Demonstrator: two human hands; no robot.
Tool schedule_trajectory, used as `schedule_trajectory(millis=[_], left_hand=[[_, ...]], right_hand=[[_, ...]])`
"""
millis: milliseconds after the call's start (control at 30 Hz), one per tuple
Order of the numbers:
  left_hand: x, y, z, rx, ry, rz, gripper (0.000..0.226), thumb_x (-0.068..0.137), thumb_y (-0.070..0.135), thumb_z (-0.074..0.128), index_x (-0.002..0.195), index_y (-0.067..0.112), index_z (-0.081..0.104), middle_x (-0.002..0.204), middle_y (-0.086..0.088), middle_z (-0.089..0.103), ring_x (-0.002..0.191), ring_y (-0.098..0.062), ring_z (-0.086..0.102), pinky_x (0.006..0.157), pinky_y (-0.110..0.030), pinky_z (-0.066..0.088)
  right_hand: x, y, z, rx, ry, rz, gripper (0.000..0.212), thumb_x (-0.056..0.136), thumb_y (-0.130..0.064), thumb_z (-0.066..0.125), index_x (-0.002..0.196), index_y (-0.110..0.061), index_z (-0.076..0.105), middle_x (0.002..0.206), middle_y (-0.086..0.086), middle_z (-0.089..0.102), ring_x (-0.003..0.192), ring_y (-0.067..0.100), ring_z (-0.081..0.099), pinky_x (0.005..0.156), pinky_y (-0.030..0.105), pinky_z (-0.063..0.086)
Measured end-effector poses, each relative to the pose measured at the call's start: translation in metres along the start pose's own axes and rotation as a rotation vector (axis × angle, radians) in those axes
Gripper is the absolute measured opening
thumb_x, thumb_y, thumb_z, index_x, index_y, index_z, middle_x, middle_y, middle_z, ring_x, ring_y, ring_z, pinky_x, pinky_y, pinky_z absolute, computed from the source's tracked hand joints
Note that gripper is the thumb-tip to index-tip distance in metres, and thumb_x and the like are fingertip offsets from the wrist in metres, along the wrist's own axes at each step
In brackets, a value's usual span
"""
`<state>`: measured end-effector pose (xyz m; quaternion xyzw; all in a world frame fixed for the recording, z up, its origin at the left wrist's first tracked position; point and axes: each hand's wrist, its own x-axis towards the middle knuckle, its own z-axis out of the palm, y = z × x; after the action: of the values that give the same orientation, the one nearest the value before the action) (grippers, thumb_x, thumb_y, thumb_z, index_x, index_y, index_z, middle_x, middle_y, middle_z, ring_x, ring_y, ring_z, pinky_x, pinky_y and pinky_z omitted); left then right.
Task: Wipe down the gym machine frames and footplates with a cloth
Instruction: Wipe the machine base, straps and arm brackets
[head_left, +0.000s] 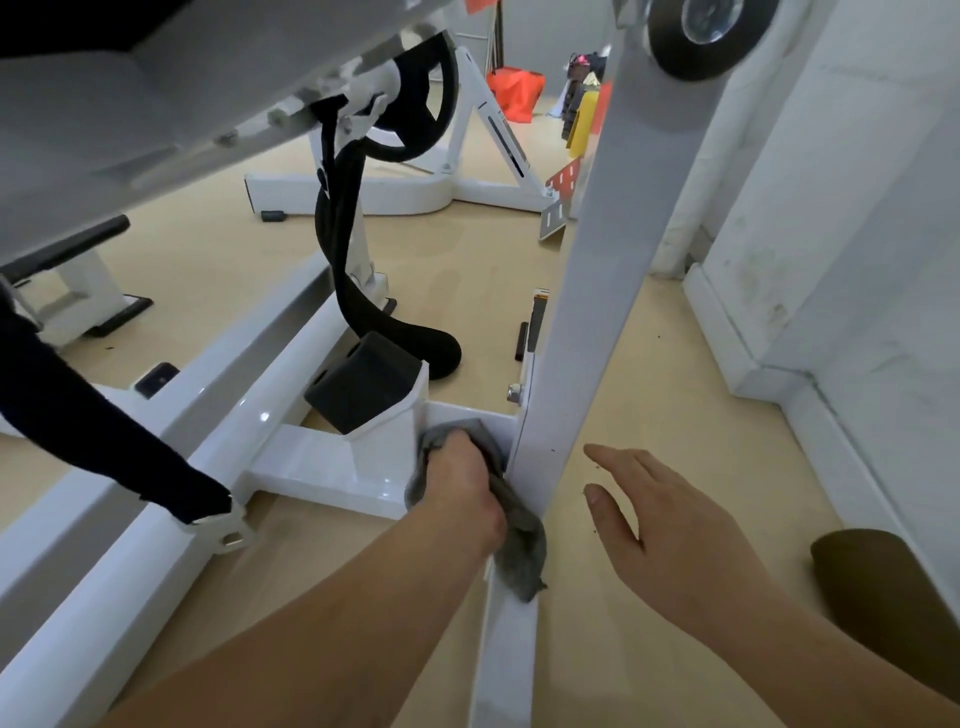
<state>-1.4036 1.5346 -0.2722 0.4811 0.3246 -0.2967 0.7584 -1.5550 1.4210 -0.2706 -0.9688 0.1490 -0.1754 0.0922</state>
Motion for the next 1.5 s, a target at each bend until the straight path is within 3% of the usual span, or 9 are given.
schedule_trajectory(millis=[167, 433, 567, 800, 967, 1100, 1267, 1367, 1500], left_hand=[[-0.024, -0.017, 0.006, 0.246, -0.12, 0.286, 0.043, 0.109, 0.041, 0.038, 0.151, 0.036, 0.044, 0.145, -0.001, 0.052, 0.132, -0.028, 0.048, 0.116, -0.049, 0.035], [-0.029, -0.016, -0.038, 0.363, -0.058, 0.288, 0.021, 0.108, 0.032, 0.046, 0.102, 0.024, 0.064, 0.099, -0.009, 0.067, 0.094, -0.024, 0.064, 0.082, -0.037, 0.052], [-0.076, 0.019, -0.021, 0.337, -0.252, 0.576, 0.027, 0.104, 0.031, 0.05, 0.085, 0.023, 0.066, 0.088, -0.002, 0.065, 0.089, -0.022, 0.061, 0.08, -0.036, 0.052], [-0.089, 0.02, 0.019, 0.515, -0.62, 0.557, 0.053, 0.1, 0.073, 0.027, 0.132, 0.048, 0.06, 0.125, 0.016, 0.071, 0.122, -0.004, 0.063, 0.113, -0.037, 0.044], [-0.1, 0.023, 0.011, 0.537, -0.638, 0.428, 0.044, 0.108, 0.054, 0.025, 0.119, 0.03, 0.061, 0.089, 0.014, 0.076, 0.067, 0.014, 0.066, 0.056, -0.005, 0.049], [-0.148, 0.067, 0.037, 0.451, -0.669, 0.432, 0.034, 0.106, 0.054, 0.038, 0.091, 0.029, 0.055, 0.073, 0.01, 0.071, 0.067, 0.0, 0.064, 0.058, -0.018, 0.05], [-0.153, 0.078, 0.041, 0.506, -0.746, 0.676, 0.032, 0.108, 0.053, 0.032, 0.134, 0.059, 0.049, 0.125, 0.033, 0.062, 0.103, 0.021, 0.059, 0.086, -0.011, 0.049], [-0.135, 0.053, 0.028, 0.5, -0.753, 0.443, 0.05, 0.102, 0.065, 0.03, 0.139, 0.039, 0.052, 0.132, 0.009, 0.065, 0.121, -0.005, 0.06, 0.108, -0.03, 0.044], [-0.16, 0.078, 0.037, 0.526, -0.69, 0.377, 0.055, 0.1, 0.07, 0.035, 0.113, 0.029, 0.07, 0.11, 0.003, 0.076, 0.089, -0.004, 0.067, 0.079, -0.027, 0.046]], right_hand=[[0.01, -0.002, 0.0, -0.123, 0.092, -0.157, 0.04, 0.101, -0.041, 0.04, 0.122, -0.02, 0.067, 0.105, -0.006, 0.068, 0.088, 0.019, 0.067, 0.071, 0.032, 0.055], [0.019, -0.033, -0.031, 0.046, 0.084, -0.275, 0.023, 0.103, -0.036, 0.046, 0.112, -0.024, 0.064, 0.105, -0.01, 0.062, 0.091, 0.013, 0.063, 0.074, 0.029, 0.055], [0.028, -0.059, -0.065, 0.04, 0.272, -0.383, 0.028, 0.102, -0.021, 0.053, 0.125, -0.012, 0.066, 0.129, 0.006, 0.06, 0.124, 0.025, 0.057, 0.103, 0.04, 0.049], [0.039, -0.047, -0.075, -0.251, 0.285, -0.221, 0.075, 0.103, -0.037, 0.046, 0.163, -0.007, 0.014, 0.172, 0.014, 0.003, 0.158, 0.034, 0.004, 0.122, 0.059, 0.027], [0.036, -0.049, -0.077, -0.113, 0.214, -0.228, 0.071, 0.104, -0.04, 0.045, 0.163, -0.011, 0.02, 0.172, 0.01, 0.008, 0.159, 0.028, 0.008, 0.12, 0.055, 0.033], [0.045, -0.055, -0.098, 0.116, 0.309, -0.101, 0.059, 0.1, -0.04, 0.049, 0.154, -0.017, 0.039, 0.159, 0.001, 0.032, 0.147, 0.02, 0.035, 0.112, 0.043, 0.046], [0.068, -0.066, -0.123, 0.387, 0.193, 0.063, 0.062, 0.102, -0.061, 0.023, 0.16, -0.048, 0.009, 0.163, -0.027, 0.026, 0.151, -0.001, 0.026, 0.119, 0.042, 0.038], [0.07, -0.079, -0.133, 0.402, 0.134, 0.117, 0.067, 0.097, -0.066, 0.02, 0.159, -0.053, 0.0, 0.155, -0.024, 0.041, 0.135, 0.004, 0.048, 0.106, 0.034, 0.049], [0.07, -0.076, -0.134, 0.477, 0.114, 0.176, 0.06, 0.097, -0.061, 0.024, 0.155, -0.062, 0.006, 0.097, -0.02, 0.07, 0.076, -0.002, 0.064, 0.066, 0.014, 0.046]])
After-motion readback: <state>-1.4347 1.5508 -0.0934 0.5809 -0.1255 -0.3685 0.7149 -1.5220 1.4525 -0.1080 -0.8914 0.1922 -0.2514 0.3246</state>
